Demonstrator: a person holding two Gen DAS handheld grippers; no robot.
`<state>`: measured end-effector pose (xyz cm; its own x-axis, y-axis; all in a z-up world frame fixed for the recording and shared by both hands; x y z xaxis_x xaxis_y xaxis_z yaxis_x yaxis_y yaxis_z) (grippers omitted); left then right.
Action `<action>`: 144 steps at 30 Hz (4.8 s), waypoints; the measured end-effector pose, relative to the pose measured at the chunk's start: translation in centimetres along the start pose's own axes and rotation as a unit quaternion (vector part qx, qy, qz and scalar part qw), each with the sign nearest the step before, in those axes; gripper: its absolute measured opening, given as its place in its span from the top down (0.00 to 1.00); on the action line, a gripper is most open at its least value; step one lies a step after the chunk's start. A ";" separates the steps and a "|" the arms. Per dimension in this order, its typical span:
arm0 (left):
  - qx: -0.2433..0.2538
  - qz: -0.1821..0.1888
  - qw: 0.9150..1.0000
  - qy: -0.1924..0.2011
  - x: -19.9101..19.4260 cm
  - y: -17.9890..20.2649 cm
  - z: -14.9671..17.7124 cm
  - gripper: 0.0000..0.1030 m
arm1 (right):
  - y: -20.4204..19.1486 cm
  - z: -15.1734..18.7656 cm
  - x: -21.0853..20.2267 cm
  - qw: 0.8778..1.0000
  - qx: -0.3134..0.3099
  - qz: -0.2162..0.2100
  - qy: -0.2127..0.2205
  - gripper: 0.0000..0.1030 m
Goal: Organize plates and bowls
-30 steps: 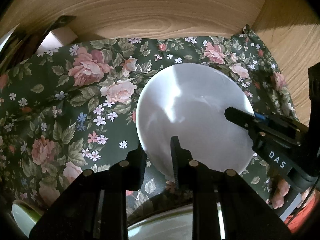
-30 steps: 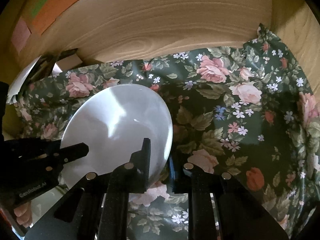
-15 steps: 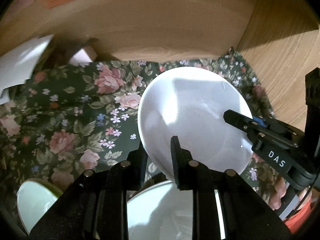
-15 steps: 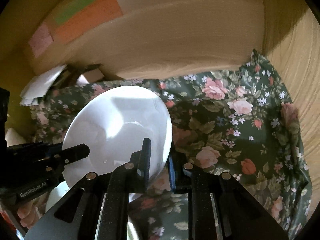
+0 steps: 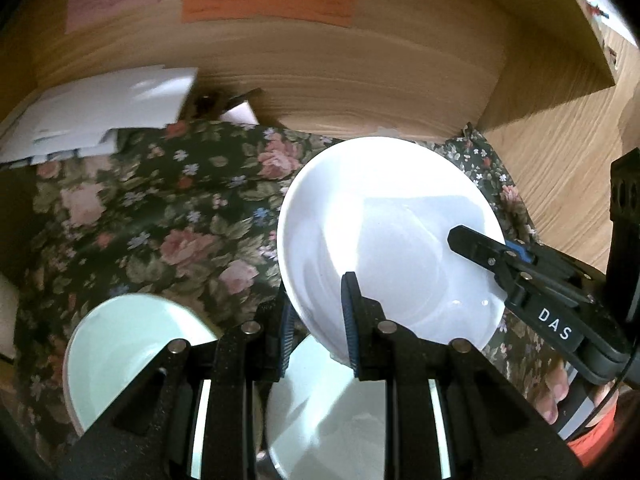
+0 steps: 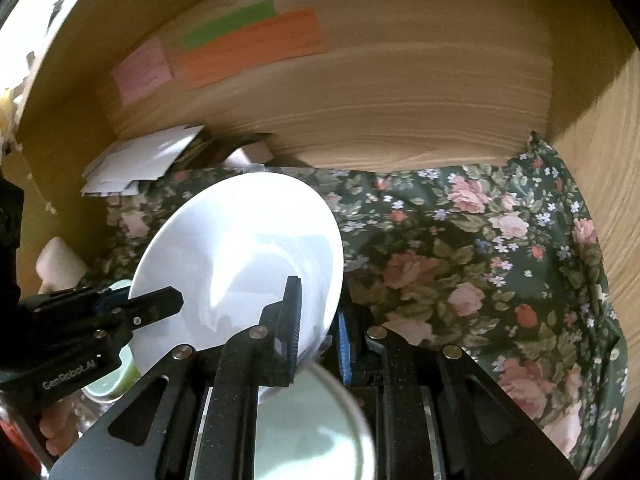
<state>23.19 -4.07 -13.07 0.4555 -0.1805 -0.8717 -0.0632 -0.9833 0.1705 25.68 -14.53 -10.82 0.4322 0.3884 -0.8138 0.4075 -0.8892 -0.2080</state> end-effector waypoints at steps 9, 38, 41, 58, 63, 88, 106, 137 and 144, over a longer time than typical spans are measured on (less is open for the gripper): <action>-0.019 -0.016 0.999 0.022 -2.9 -3.0 2.6 0.79 | -3.9 1.0 -0.3 1.000 -0.019 -0.022 0.003 0.86; -0.087 -0.055 0.994 0.040 -6.5 -12.7 9.2 0.79 | -14.4 3.7 3.5 0.992 -0.084 -0.086 -0.041 0.86; -0.093 -0.055 0.993 0.036 -6.3 -13.2 9.6 0.79 | -14.9 4.0 4.0 0.991 -0.089 -0.086 -0.048 0.86; -0.107 -0.064 0.992 0.021 -4.4 -15.4 9.5 0.79 | -15.4 4.5 5.3 0.989 -0.121 -0.062 -0.056 0.76; -0.071 -0.125 0.989 0.043 -5.1 -15.3 9.0 0.77 | -15.5 4.4 4.9 0.990 -0.129 -0.050 -0.038 0.56; -0.127 -0.013 0.991 -0.025 -2.4 -18.4 10.6 0.41 | -14.0 3.3 6.1 0.986 -0.115 -0.092 -0.083 0.49; -0.103 0.014 0.994 -0.036 -0.6 -16.7 10.3 0.58 | -15.4 5.0 10.3 0.972 -0.156 -0.072 -0.161 0.69; -0.136 -0.005 0.991 -0.005 -1.8 -15.6 8.6 0.60 | -14.6 3.9 8.6 0.984 -0.099 -0.078 -0.126 0.75; -0.120 -0.006 0.993 0.007 -2.5 -14.3 7.6 0.60 | -13.6 3.2 6.8 0.987 -0.090 -0.074 -0.110 0.75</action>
<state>16.21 10.23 -16.80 0.4675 -0.1675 -0.8680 0.1540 -0.9515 0.2665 20.49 -0.58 -15.30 0.1813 0.4310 -0.8840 0.5980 -0.7619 -0.2488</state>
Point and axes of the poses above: each gripper's, at about its wrist camera, not at the fingertips, and x roughly the way its jaws point, y to its right, z to its underside, the point moved 8 cm from there along x, roughly the way its jaws point, and after that the axes turned 11 degrees about -y, right-handed, at the moved point
